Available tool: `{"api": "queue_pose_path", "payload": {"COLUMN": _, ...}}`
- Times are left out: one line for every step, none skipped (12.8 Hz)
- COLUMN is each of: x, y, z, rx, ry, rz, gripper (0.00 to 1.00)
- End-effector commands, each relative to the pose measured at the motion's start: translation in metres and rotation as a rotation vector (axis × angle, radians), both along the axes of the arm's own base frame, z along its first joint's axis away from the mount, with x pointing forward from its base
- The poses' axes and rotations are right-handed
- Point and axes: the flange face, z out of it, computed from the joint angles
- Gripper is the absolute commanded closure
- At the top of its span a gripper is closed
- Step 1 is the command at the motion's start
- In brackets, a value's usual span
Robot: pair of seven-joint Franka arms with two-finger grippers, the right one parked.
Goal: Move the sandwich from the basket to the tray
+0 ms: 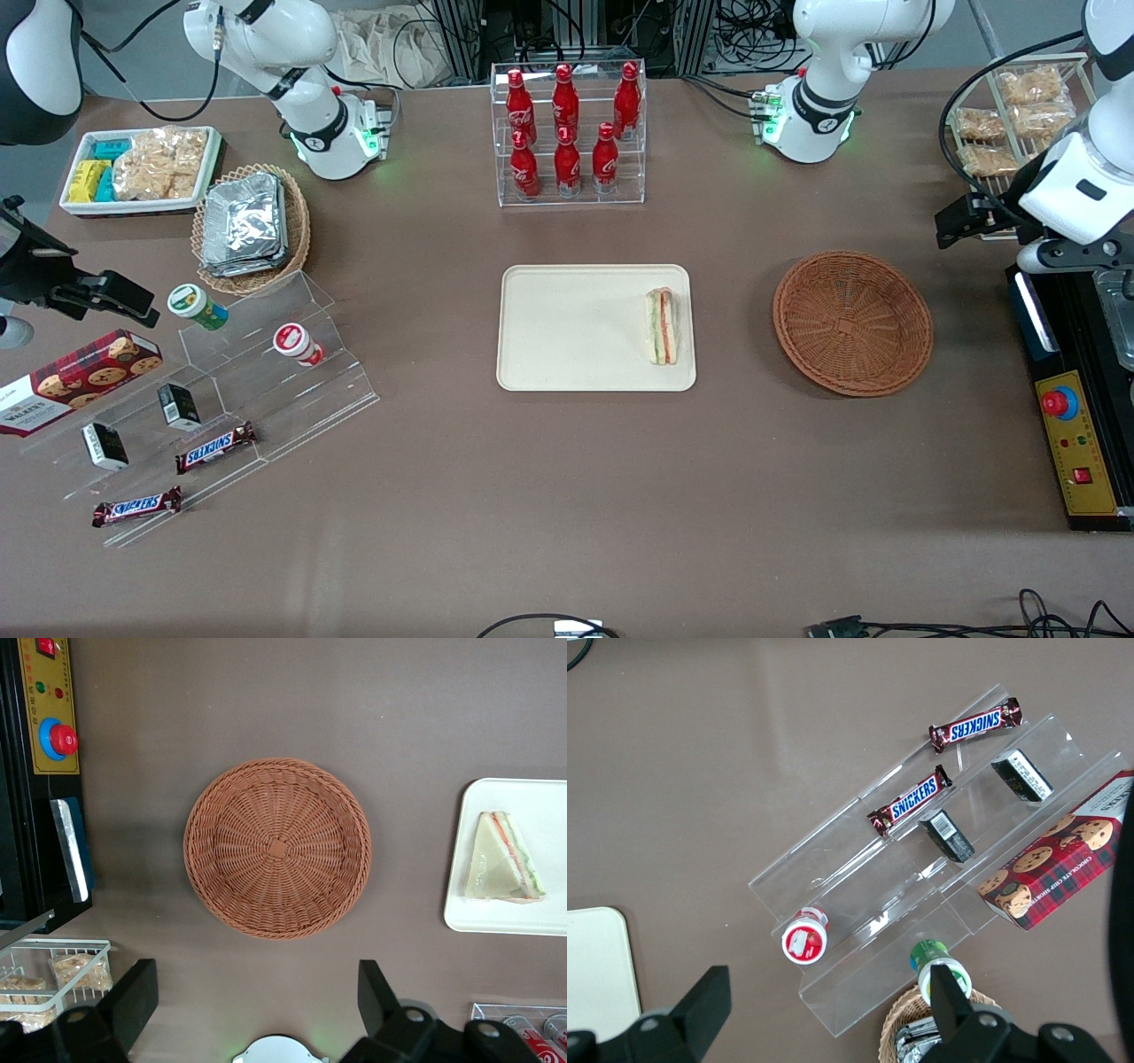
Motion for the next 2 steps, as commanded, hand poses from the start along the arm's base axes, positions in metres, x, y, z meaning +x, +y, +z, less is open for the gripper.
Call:
{"api": "queue_pose_path", "payload": {"x": 0.002, "y": -0.0003, "z": 0.0059, "rx": 0.011, "ry": 0.01, "rz": -0.001, "gripper": 0.0}}
{"api": "queue_pose_path", "payload": {"x": 0.0019, "y": -0.0019, "z": 0.0059, "rx": 0.011, "ry": 0.01, "rz": -0.003, "gripper": 0.0}}
